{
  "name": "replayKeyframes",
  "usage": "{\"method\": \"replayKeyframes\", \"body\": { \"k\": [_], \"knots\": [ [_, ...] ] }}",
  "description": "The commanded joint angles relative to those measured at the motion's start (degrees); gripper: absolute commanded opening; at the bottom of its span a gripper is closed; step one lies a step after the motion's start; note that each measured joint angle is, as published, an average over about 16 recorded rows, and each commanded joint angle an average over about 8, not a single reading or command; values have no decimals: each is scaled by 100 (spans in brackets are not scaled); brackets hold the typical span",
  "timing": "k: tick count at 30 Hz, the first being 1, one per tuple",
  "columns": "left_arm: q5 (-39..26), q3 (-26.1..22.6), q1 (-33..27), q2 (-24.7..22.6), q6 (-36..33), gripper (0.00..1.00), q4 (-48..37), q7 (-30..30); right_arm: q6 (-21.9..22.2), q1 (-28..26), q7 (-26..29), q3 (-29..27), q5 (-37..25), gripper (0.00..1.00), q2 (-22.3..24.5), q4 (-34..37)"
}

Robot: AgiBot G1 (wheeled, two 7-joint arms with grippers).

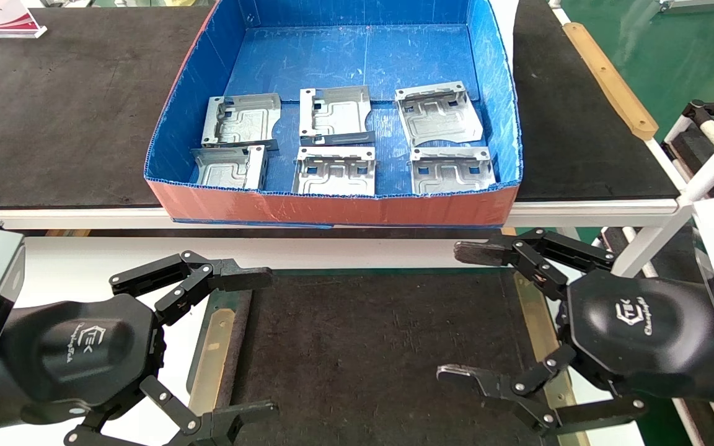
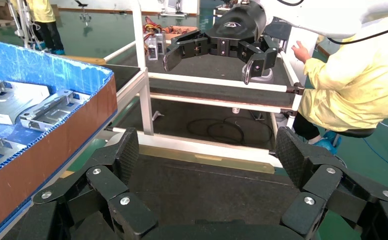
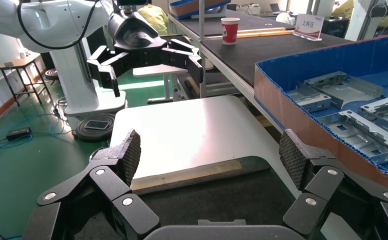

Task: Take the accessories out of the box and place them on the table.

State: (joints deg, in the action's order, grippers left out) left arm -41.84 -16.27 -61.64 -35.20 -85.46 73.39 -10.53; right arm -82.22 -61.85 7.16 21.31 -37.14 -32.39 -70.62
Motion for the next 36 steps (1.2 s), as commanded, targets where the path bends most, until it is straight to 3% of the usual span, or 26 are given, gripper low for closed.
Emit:
{"method": "replayKeyframes", "body": {
  "k": [1, 36],
  "knots": [
    [0, 0, 0, 0, 0, 100, 0, 0, 0, 0, 0, 0, 0, 100, 0, 0],
    [-163, -11, -15, 13, 171, 100, -67, 23, 0, 0, 0, 0, 0, 100, 0, 0]
  ]
}}
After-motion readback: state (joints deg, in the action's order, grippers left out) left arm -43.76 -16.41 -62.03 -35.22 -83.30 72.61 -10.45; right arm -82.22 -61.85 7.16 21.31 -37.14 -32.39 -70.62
